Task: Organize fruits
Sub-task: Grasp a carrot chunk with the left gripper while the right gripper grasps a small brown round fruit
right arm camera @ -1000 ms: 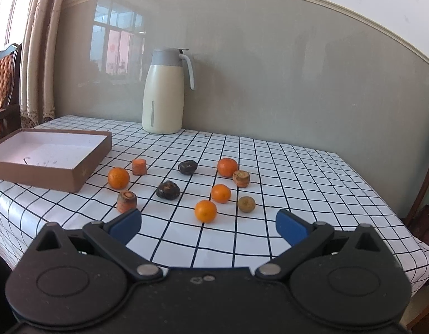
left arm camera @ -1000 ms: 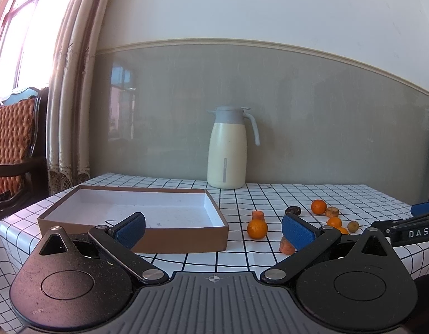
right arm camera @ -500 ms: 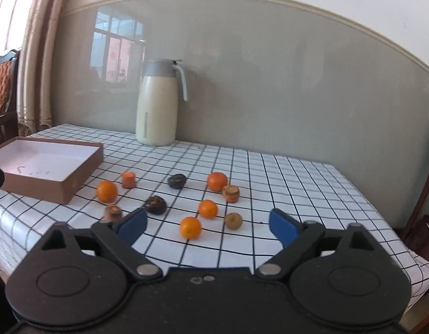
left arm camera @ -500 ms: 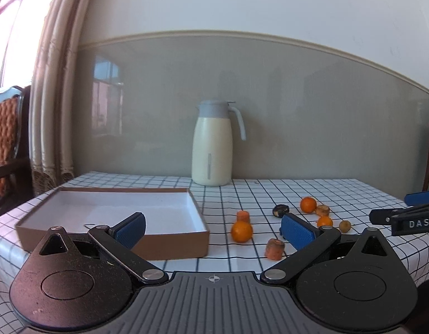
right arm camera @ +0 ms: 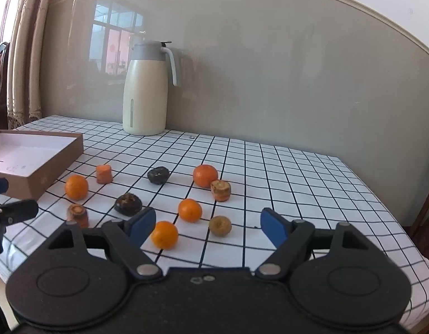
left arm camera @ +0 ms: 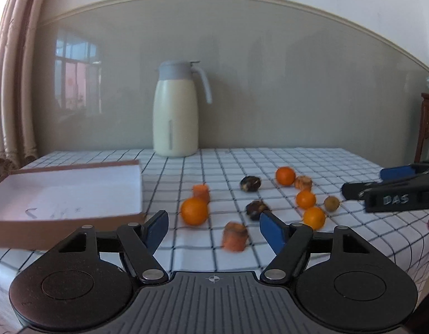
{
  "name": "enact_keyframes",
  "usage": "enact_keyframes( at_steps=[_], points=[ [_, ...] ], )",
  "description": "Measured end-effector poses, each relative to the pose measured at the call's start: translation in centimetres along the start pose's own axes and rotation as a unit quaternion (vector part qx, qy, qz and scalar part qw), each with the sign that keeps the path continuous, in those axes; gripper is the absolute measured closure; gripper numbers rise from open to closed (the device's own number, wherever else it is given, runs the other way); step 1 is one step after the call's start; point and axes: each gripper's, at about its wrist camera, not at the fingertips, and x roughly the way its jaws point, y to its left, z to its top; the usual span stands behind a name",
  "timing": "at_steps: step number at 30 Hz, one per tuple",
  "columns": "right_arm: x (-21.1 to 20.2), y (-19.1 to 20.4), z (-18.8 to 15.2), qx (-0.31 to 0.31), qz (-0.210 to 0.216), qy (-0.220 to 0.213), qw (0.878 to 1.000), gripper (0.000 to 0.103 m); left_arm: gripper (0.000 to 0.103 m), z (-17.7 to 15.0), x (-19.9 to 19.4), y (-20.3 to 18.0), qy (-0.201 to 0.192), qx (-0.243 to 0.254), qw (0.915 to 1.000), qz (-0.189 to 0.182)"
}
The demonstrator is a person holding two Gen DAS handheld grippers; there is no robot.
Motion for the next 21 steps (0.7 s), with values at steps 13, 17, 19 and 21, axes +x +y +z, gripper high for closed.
enact_keyframes(
  at_steps=[13, 17, 19, 21],
  points=[
    [6.4, -2.2, -0.8, 0.009, 0.019, 0.063, 0.998, 0.06, 0.03, -0.9, 4.7, -2.1, 0.038, 0.008, 0.9991, 0.015],
    [7.4, -2.1, -0.9, 0.009, 0.021, 0.076, 0.997, 0.066, 0.046, -1.0, 6.1, -2.6, 0.05, 0.019, 0.9985, 0.011],
    [7.6, -2.2, -0.9, 0.011, 0.023, 0.078, 0.997, 0.067, 0.047, -1.0, 6.7, -2.7, 0.054, 0.021, 0.9983, 0.011],
    [7.9, -2.3, -1.0, 0.012, 0.024, 0.083, 0.996, 0.071, 0.05, -1.1, 7.0, -2.8, 0.055, 0.021, 0.9982, 0.01]
  ],
)
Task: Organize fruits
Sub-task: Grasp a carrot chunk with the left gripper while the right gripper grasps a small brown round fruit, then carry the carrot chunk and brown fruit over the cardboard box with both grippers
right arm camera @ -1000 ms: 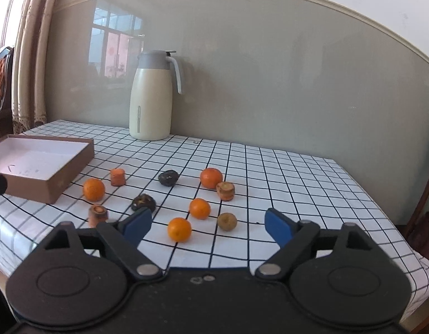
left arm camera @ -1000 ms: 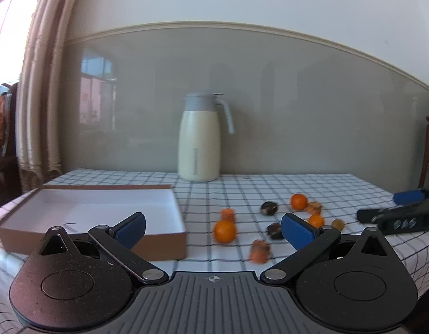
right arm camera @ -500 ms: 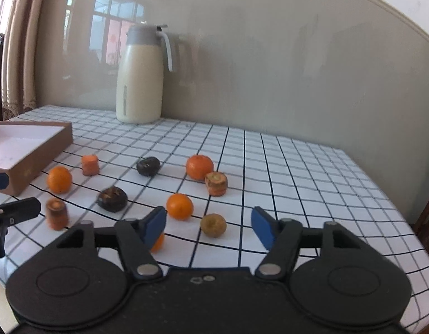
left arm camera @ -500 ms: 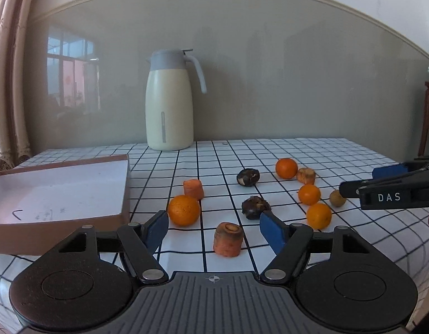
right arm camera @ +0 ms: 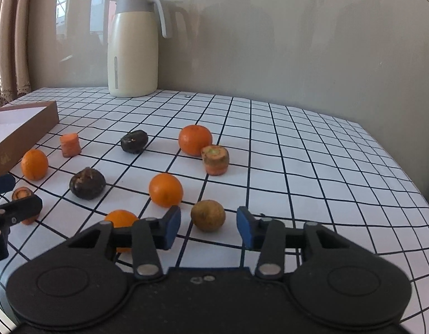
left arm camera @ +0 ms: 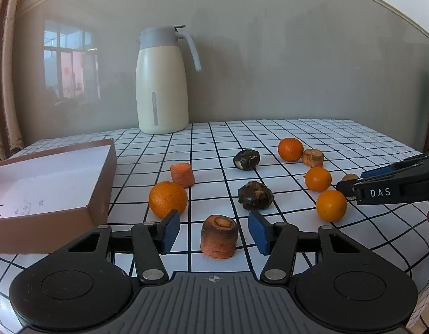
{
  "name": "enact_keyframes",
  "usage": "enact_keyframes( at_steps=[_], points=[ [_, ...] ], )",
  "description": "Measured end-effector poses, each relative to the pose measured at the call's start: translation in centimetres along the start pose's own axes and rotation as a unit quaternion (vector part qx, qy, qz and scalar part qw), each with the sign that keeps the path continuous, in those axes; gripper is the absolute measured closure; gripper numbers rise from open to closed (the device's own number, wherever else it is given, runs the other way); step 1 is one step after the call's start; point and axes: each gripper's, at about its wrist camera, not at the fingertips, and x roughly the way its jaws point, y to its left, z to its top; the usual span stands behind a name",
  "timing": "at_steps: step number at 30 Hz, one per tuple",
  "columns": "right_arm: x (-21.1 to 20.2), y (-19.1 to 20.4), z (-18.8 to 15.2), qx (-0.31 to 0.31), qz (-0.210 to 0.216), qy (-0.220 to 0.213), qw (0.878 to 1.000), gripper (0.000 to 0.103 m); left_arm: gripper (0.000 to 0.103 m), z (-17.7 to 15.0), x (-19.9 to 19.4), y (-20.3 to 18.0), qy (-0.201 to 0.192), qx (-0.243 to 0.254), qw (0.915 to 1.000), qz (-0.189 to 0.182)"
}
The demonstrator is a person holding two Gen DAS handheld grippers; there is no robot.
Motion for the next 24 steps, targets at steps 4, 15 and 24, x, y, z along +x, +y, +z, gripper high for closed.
enact_keyframes(
  at_steps=[4, 15, 24],
  points=[
    [0.4, -0.2, 0.1, 0.004, 0.0, 0.007, 1.0, 0.074, 0.066, -0.2, 0.0, 0.0, 0.008, 0.001, 1.0, 0.001],
    [0.4, 0.1, 0.1, 0.003, 0.004, 0.003, 1.0, 0.084, 0.074, -0.3, -0.3, -0.1, 0.007, 0.015, 0.9999, -0.003],
    [-1.1, 0.8, 0.9, 0.008, 0.004, -0.03, 1.0, 0.084, 0.074, 0.6, -2.2, 1.0, -0.017, 0.013, 0.9998, 0.004]
  ],
)
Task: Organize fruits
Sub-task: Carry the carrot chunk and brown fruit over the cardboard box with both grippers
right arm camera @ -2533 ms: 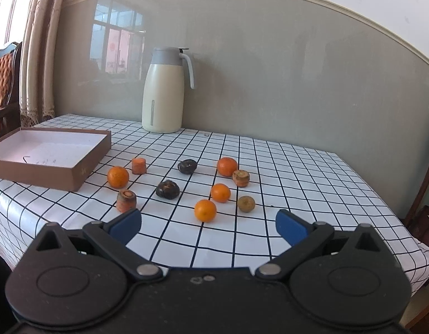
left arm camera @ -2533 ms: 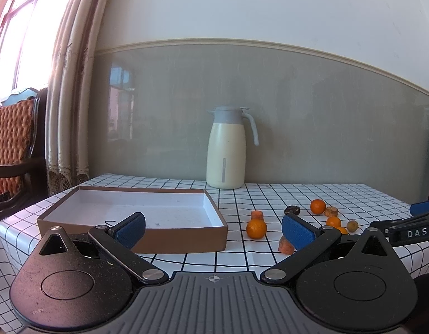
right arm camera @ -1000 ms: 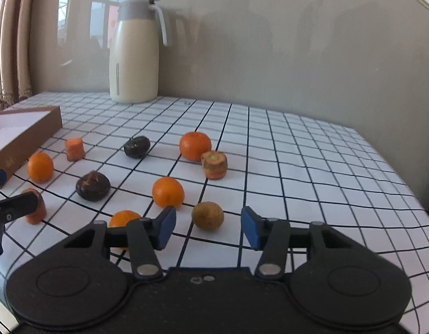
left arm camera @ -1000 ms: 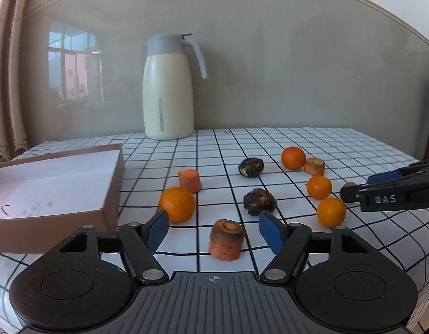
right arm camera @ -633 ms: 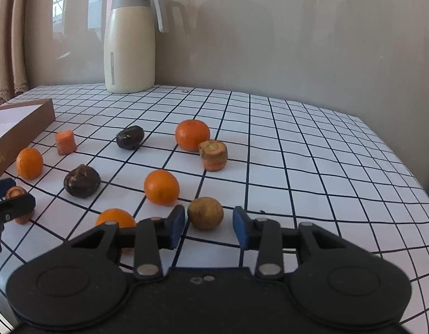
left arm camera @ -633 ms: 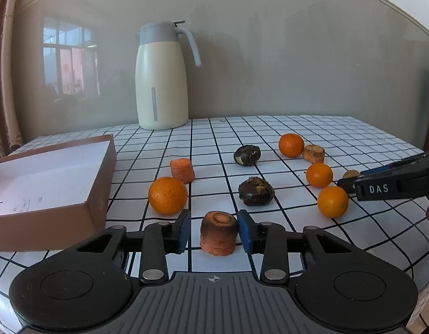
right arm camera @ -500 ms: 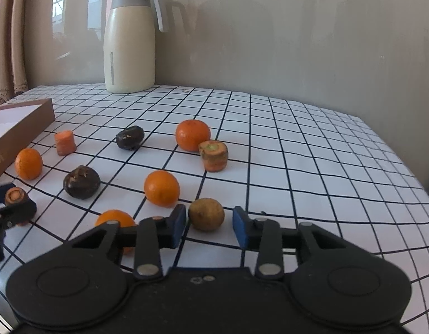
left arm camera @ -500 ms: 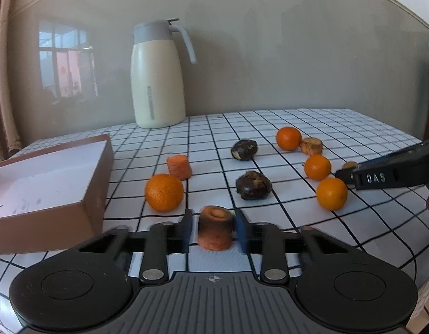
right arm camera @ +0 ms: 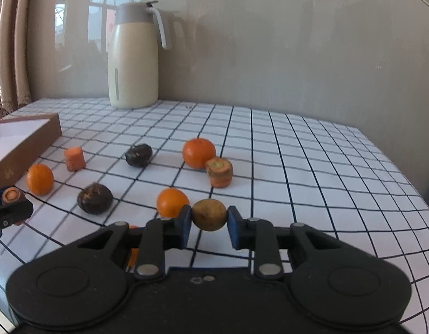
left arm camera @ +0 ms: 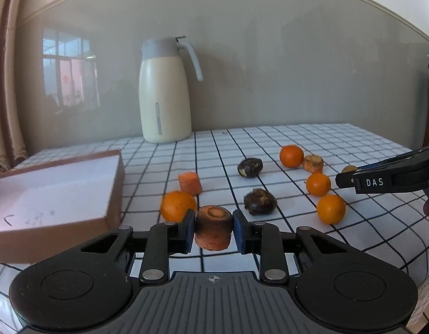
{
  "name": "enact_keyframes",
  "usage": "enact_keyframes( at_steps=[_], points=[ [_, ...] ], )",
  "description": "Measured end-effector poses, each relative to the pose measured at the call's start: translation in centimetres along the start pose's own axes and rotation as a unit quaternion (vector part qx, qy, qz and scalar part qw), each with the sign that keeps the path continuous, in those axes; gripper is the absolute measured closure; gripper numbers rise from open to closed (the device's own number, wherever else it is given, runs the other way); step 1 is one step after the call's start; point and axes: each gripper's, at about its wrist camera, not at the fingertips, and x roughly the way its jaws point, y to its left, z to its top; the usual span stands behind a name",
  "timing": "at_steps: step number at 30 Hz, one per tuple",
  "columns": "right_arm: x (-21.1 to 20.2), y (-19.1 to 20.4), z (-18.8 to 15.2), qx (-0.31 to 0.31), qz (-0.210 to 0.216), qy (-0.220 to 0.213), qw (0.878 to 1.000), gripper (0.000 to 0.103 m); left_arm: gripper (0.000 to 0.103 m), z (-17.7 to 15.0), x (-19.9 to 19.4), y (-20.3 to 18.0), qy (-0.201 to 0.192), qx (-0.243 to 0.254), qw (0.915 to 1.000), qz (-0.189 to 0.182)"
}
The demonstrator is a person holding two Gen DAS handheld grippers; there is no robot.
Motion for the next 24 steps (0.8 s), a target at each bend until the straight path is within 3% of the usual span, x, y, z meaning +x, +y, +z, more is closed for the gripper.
enact_keyframes(
  at_steps=[24],
  points=[
    [-4.0, 8.9, 3.7, -0.051, 0.089, -0.086, 0.991, 0.084, 0.074, 2.0, -6.1, 9.1, -0.055, -0.034, 0.9939, 0.089]
  ],
)
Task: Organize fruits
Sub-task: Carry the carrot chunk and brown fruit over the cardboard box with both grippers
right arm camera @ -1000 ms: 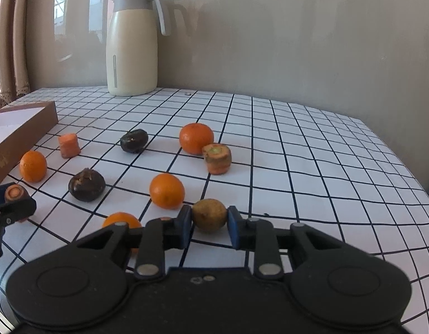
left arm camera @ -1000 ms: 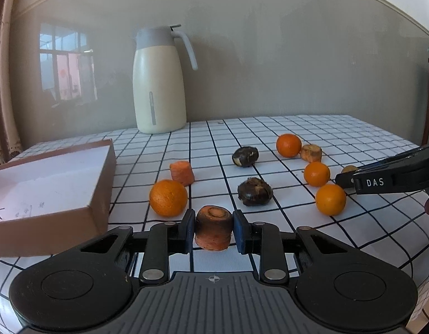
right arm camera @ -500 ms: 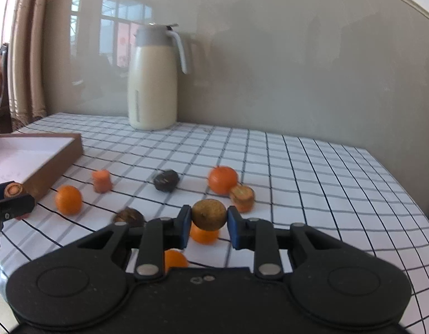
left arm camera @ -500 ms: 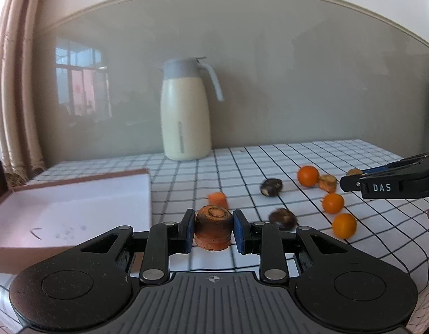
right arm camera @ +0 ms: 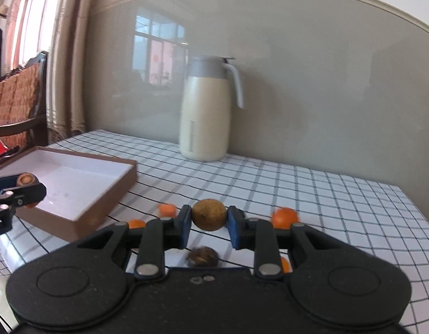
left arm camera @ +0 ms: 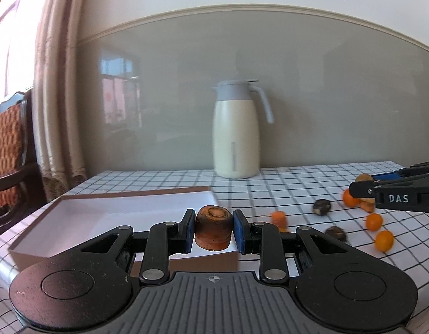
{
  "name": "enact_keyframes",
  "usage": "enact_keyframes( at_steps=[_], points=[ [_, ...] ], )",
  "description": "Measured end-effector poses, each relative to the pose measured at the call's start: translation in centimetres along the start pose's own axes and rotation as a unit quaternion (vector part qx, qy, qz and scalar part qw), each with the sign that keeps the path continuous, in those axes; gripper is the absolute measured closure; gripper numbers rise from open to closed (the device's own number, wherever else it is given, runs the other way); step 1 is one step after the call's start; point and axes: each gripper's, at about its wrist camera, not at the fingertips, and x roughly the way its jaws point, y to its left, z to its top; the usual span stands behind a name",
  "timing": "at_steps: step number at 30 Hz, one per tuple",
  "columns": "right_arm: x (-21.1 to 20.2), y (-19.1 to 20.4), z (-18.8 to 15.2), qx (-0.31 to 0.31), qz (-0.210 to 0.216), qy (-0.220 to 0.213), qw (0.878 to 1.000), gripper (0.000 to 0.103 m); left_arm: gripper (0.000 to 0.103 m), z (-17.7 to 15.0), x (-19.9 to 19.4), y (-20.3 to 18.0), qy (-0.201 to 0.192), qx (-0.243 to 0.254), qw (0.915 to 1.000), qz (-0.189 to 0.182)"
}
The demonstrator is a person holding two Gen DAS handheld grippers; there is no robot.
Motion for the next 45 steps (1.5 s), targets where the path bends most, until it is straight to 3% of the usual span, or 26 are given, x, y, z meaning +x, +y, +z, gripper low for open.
enact_keyframes(
  at_steps=[20, 31, 45],
  points=[
    [3.6, 9.4, 2.3, -0.046, 0.082, -0.017, 0.995, 0.084, 0.074, 0.1, -0.3, 11.9, -0.009, -0.048, 0.9936, 0.102],
    [6.4, 12.0, 3.9, -0.056, 0.107, -0.025, 0.992, 0.084, 0.074, -0.2, 2.4, 16.0, 0.004, -0.061, 0.9881, 0.141],
    [9.9, 12.2, 4.9, -0.05, 0.11, -0.006, 0.993, 0.084, 0.074, -0.6, 5.7, 18.9, 0.018, -0.08, 0.9813, 0.174]
  ],
)
